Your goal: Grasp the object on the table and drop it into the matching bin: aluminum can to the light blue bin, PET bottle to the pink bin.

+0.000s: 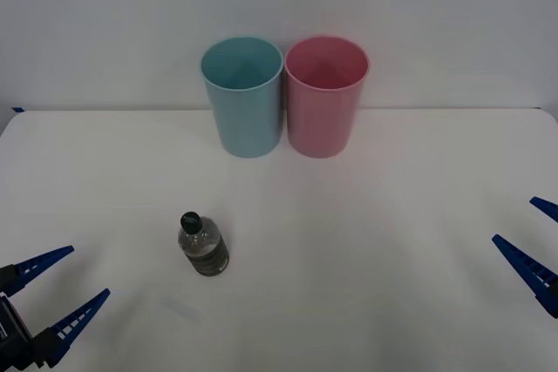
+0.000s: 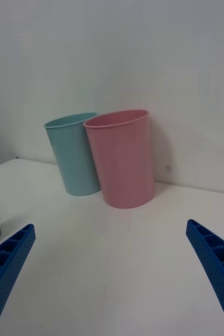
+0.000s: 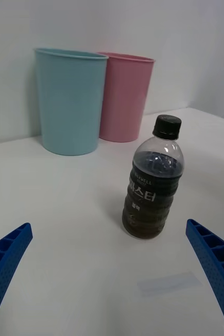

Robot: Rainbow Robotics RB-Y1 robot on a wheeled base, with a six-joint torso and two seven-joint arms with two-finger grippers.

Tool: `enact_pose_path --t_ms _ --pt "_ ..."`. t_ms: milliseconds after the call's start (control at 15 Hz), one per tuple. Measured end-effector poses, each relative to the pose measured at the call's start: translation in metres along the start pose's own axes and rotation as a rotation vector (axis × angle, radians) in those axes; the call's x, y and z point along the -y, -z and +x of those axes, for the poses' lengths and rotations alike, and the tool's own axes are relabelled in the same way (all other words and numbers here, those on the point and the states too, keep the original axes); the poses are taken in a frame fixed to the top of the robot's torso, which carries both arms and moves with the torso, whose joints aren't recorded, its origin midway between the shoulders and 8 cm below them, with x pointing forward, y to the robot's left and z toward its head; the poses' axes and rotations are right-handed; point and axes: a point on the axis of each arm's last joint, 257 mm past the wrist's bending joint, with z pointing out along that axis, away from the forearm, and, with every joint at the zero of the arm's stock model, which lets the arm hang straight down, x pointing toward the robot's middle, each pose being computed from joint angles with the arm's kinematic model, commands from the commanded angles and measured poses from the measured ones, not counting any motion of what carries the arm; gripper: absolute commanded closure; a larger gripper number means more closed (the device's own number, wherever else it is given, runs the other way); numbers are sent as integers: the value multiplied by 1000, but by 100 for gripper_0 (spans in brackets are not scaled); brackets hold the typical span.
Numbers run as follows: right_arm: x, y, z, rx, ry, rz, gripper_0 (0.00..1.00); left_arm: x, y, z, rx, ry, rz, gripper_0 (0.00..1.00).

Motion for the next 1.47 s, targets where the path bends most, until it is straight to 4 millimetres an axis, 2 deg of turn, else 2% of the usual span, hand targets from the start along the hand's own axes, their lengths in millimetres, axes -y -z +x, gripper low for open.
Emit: enact_pose_path --t_ms 400,800,1467 --pt "0 0 0 0 0 0 0 31 -17 27 -15 -13 73 0" --pt "0 0 0 0 0 0 0 43 -45 52 7 -27 108 0" --pt "0 0 0 0 0 0 0 56 -107 51 73 -10 67 0"
